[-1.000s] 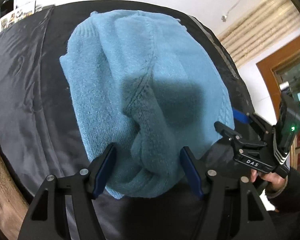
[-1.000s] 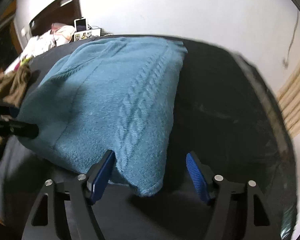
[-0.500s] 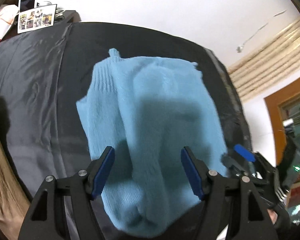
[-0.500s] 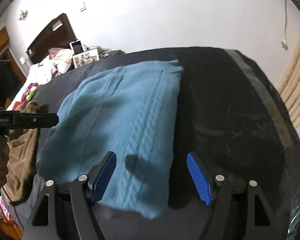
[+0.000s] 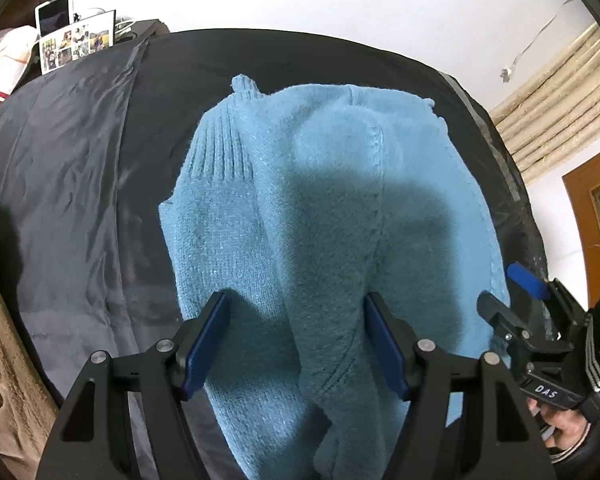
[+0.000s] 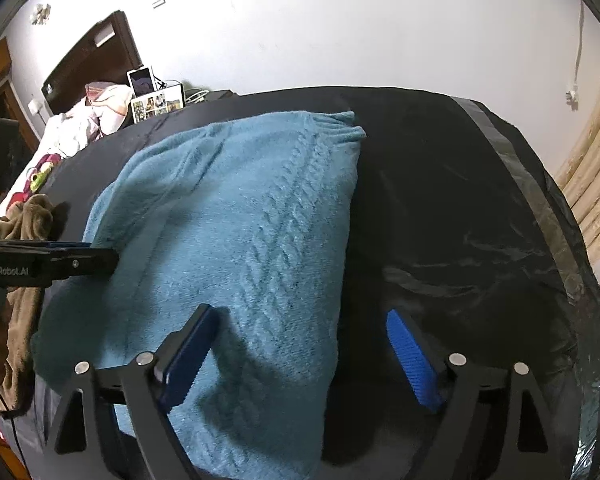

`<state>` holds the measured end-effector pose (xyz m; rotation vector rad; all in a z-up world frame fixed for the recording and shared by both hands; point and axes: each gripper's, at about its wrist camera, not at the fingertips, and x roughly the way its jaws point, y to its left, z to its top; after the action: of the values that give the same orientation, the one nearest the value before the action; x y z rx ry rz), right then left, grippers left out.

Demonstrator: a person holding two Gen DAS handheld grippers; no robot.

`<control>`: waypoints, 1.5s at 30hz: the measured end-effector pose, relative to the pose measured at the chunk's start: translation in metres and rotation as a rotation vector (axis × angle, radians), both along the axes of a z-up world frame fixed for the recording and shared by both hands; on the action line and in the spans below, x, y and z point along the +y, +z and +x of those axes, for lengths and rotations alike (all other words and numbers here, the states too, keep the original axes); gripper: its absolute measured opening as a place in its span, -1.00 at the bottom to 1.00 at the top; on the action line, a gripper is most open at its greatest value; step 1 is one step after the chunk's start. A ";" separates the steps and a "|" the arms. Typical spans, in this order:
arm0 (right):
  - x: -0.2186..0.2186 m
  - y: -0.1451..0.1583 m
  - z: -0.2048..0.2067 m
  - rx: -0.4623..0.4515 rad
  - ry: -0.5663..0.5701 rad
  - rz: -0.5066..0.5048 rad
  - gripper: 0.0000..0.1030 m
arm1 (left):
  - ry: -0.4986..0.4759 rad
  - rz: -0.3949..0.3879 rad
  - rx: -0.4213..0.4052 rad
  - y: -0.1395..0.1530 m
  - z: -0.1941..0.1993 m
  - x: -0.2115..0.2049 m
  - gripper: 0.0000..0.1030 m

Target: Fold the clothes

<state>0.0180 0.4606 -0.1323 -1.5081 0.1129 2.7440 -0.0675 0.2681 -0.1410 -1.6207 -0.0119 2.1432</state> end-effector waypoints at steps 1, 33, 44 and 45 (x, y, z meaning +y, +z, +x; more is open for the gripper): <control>-0.001 0.000 0.000 0.001 0.002 0.010 0.72 | -0.001 -0.001 0.003 0.000 0.000 -0.001 0.41; 0.000 -0.005 0.000 0.008 -0.012 0.033 0.79 | 0.001 -0.121 0.112 -0.002 0.013 0.008 0.54; -0.002 -0.006 0.002 0.012 -0.016 0.038 0.80 | 0.013 -0.139 0.126 -0.001 0.016 0.012 0.55; -0.002 -0.006 0.002 0.012 -0.016 0.039 0.80 | 0.013 -0.140 0.127 -0.001 0.017 0.012 0.55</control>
<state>0.0200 0.4589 -0.1379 -1.4747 0.0713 2.7263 -0.0508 0.2801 -0.1418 -1.5597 0.1717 2.2982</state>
